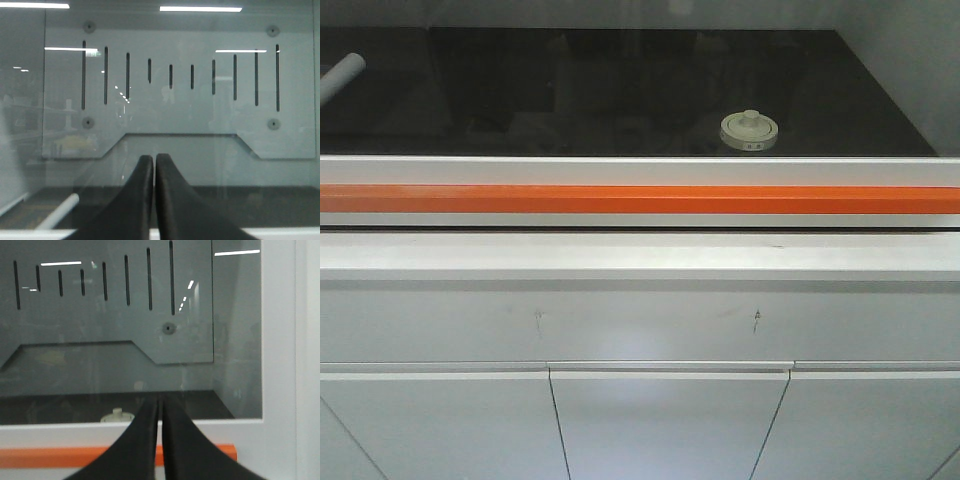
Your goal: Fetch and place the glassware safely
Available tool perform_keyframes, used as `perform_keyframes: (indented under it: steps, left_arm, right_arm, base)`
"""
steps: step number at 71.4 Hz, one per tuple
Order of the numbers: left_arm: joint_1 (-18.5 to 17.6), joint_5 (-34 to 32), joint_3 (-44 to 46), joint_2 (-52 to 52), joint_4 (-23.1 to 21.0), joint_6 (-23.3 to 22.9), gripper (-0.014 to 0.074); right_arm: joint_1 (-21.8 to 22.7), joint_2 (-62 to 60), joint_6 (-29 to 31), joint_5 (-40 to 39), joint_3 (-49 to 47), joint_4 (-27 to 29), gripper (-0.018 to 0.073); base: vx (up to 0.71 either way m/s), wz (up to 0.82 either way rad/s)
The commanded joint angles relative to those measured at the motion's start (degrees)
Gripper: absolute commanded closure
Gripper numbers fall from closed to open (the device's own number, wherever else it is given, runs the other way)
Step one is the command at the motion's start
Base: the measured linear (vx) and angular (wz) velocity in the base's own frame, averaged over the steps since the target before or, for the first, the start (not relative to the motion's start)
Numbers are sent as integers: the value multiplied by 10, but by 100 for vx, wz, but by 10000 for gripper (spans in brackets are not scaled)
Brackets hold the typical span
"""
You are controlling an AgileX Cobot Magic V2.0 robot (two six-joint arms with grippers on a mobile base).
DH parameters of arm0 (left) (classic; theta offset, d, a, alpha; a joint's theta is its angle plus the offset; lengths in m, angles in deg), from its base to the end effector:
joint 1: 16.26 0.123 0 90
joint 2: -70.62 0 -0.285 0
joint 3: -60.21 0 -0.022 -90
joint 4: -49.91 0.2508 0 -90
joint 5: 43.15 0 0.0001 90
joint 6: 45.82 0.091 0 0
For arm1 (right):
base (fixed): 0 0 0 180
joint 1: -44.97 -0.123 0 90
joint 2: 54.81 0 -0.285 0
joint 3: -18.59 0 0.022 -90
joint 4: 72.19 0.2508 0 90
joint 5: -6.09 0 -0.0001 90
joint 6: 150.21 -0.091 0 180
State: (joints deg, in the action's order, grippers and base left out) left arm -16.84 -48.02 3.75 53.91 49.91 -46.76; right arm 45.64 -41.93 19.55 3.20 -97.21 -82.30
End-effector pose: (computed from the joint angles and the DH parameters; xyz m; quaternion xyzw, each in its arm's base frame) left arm 0.0453 -0.0005 0.3322 -0.0018 0.5614 -0.0110 0.8275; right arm 0.0493 0.0002 0.2887 0.0008 0.6035 -0.0010 0.7974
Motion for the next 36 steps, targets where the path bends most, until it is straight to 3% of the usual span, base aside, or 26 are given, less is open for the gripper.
perform_keyframes:
  steps: [1, 18, 36]
  left_arm:
    - [-3, -13, 87, -63, 5, -1, 603]
    - [-3, -22, 210, -224, 4, -1, 603]
    - [-3, -17, 240, -352, 3, -1, 603]
  right_arm:
    - [2, 68, 3, -48, -89, -6, 563]
    - [2, 239, 3, -48, -264, -6, 563]
    - [2, 388, 3, -44, -299, -6, 563]
  base:
    - [0, 0]
    - [0, 0]
    - [0, 0]
